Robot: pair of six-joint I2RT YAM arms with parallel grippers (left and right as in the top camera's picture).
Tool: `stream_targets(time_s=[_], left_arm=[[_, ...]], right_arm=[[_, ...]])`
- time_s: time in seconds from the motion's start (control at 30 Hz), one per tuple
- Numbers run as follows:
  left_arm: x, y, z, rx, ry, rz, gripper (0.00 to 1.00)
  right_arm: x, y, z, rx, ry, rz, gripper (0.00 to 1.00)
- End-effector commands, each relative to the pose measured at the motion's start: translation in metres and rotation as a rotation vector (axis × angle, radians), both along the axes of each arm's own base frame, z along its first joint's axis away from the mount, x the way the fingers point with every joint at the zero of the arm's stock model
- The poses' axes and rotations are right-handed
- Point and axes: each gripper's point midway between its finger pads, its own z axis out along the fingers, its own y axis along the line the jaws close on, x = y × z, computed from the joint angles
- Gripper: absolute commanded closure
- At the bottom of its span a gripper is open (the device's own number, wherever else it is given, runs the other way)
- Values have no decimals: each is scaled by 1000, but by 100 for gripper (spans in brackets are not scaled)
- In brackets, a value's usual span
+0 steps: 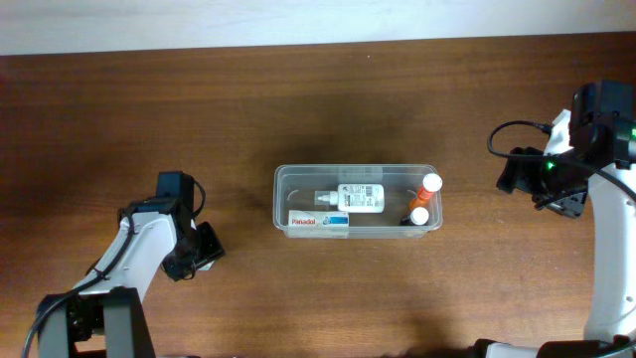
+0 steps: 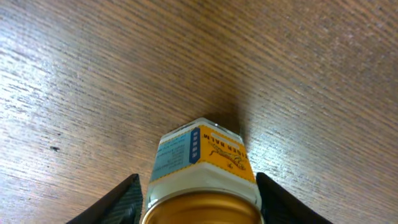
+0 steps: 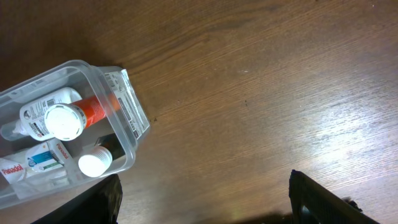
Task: Pack container
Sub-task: 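Grasp the gold balm tin with the left gripper, then place the gold tin into the container's left end and release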
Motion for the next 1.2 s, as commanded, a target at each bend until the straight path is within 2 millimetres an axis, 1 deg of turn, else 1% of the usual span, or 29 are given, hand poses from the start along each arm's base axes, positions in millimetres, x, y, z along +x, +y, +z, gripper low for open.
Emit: stream_targets(time_s=[0.0, 0.07, 0.2, 0.27, 0.33, 0.4, 0.5, 0.53, 0.6, 0.67, 0.73, 0.8, 0.87, 0.93, 1.07, 1.17], left_arm=[[-5, -1, -3, -8, 19, 5, 51], [-5, -1, -3, -7, 19, 5, 57], [0, -1, 2, -7, 7, 4, 62], [5, 0, 9, -7, 3, 4, 65], [11, -1, 20, -9, -8, -2, 65], [20, -4, 35, -12, -29, -11, 65], [38, -15, 69, -15, -104, -61, 65], [50, -28, 94, -18, -171, -104, 65], [60, -47, 121, -27, -252, -166, 65], [69, -71, 146, -41, -334, -238, 66], [74, -96, 161, -59, -402, -311, 66], [76, -118, 165, -72, -439, -374, 66], [75, -136, 162, -71, -444, -422, 66], [74, -151, 154, -68, -432, -467, 66], [79, -175, 128, -65, -393, -523, 65], [85, -183, 108, -60, -362, -538, 64]], right_arm=[[1, -1, 1, 2, -4, 3, 23], [1, -1, 1, 2, -4, 3, 23], [1, -1, 1, 2, -4, 3, 23], [1, -1, 1, 2, -4, 4, 23], [1, -1, 1, 2, -4, 3, 23], [1, -1, 1, 2, -4, 3, 23], [1, -1, 1, 2, -4, 3, 23], [1, -1, 1, 2, -4, 3, 23], [1, -1, 1, 2, -4, 3, 23], [1, -1, 1, 2, -4, 3, 23], [1, -1, 1, 2, -4, 3, 23], [1, -1, 1, 2, -4, 3, 23], [1, -1, 1, 2, -4, 3, 23], [1, -1, 1, 2, -4, 3, 23], [1, -1, 1, 2, -4, 3, 23], [1, -1, 1, 2, -4, 3, 23]])
